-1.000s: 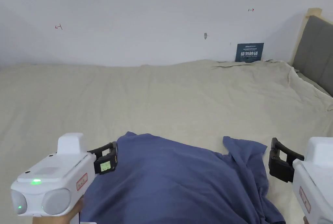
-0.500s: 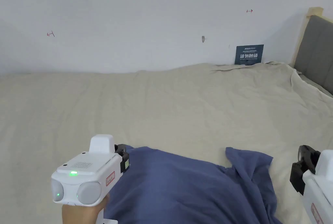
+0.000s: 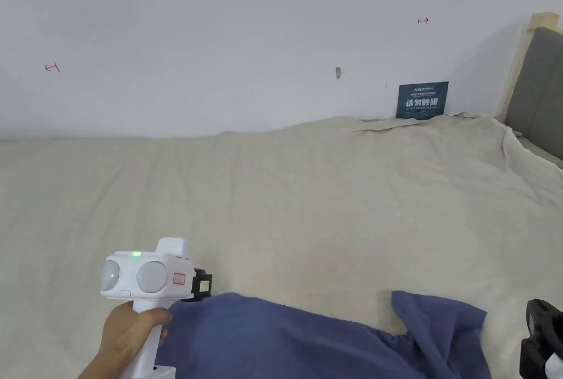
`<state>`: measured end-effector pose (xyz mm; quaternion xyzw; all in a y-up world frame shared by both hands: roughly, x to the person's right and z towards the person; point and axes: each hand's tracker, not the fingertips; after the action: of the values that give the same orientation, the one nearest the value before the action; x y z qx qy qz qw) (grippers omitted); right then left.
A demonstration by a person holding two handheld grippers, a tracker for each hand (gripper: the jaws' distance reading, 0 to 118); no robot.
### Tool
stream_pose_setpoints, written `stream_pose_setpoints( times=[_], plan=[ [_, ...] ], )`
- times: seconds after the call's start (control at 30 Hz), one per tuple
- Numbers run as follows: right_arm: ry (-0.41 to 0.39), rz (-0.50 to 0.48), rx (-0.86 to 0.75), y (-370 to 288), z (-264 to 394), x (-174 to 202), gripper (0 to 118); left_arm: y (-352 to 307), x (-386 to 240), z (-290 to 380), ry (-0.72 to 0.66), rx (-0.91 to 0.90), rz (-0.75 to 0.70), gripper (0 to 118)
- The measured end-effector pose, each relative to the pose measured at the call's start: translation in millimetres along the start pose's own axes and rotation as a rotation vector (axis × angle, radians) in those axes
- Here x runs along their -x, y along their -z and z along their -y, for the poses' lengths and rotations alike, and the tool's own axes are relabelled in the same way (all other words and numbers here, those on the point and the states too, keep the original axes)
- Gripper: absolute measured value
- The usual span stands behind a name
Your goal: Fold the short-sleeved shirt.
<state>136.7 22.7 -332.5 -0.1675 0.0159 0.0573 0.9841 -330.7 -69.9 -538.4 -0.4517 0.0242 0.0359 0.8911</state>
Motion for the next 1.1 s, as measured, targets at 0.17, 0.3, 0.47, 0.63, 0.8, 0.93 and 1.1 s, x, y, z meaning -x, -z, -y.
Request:
stream_pose_setpoints(
  times=[0.17,0.3,0.47,0.63,0.8,0.93,1.1],
  plan=[
    [-0.012,-0.007,0.026,10,4,3,0,38,5,-6,-0.008,0.082,-0.031,105],
    [-0.011,-0.002,0.038,4,2,7,0,56,5,2,-0.031,0.181,-0.069,83],
    [-0.022,0.009,0.055,7,8,-7,0,52,0,8,-0.049,0.172,-0.053,56],
    [-0.006,0.011,0.061,8,9,-13,0,47,-9,8,0.0,0.174,-0.012,6],
    [0.011,-0.01,0.071,19,5,-19,0,13,-10,9,-0.038,0.099,0.001,3],
    [0.038,-0.043,0.135,49,3,-29,0,-31,-7,11,-0.011,0.035,0.054,3],
    [0.055,-0.083,0.277,104,13,-37,53,-73,-5,21,0.003,-0.02,0.08,3]
  ],
)
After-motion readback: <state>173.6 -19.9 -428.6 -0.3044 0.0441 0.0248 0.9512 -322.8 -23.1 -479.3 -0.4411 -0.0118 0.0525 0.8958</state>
